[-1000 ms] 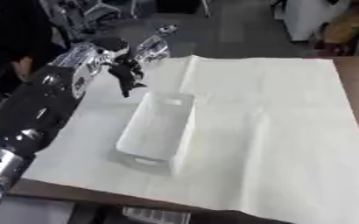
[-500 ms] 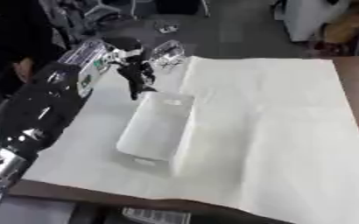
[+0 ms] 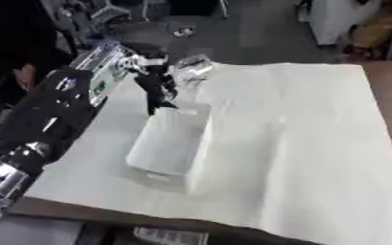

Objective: Pick up objects on the table and place them in the box.

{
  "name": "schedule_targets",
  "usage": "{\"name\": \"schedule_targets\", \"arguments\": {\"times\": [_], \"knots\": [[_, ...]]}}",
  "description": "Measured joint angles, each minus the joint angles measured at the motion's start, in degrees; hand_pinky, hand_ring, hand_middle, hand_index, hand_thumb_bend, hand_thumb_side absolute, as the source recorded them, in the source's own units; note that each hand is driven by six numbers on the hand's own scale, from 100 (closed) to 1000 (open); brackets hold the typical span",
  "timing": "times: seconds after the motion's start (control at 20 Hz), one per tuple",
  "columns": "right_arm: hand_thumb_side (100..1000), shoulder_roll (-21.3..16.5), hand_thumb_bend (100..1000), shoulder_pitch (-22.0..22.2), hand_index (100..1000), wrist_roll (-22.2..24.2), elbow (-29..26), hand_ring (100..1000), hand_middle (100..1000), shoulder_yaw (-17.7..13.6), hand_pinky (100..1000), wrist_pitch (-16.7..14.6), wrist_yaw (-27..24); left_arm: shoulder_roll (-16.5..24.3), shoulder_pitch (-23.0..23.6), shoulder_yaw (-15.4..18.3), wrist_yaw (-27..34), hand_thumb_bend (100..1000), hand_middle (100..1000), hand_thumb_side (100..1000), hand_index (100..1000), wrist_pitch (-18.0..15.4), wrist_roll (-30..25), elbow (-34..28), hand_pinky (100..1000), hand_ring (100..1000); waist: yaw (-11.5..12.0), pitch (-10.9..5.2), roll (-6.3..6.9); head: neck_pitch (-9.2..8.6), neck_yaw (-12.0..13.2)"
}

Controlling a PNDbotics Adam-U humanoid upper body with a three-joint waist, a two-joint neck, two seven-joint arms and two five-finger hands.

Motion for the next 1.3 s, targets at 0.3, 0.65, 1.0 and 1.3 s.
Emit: {"name": "schedule_targets", "arguments": {"times": [0.3,0.65,1.0,1.3], "knots": [[1000,0.00,265,0.00,645,0.00,0.00,470,491,0.00,427,0.00,0.00,0.00,0.01,-0.79,-0.46,100,100,589,106,-0.76,-4.47,0.86,100,100,0.03,0.00,0.00,-0.03,-0.02],[1000,0.00,264,0.00,644,0.00,0.00,470,491,0.00,427,0.00,0.00,1.88,0.99,-3.65,1.99,100,100,590,107,-2.72,-11.01,-3.91,100,100,0.22,-0.01,0.04,-0.09,-0.47],[1000,-0.01,264,0.00,644,0.01,0.00,470,491,0.00,428,-0.01,0.00,6.29,2.74,-8.04,5.94,100,100,592,106,-2.23,-14.19,-12.84,100,100,0.55,-0.36,0.17,-0.10,-0.59],[1000,-0.03,264,0.00,643,0.09,0.00,470,491,0.00,429,-0.09,0.00,9.21,4.23,-10.84,5.62,100,100,604,108,-2.67,-14.42,-14.86,100,100,0.74,-0.58,0.28,-0.10,-0.60]]}}
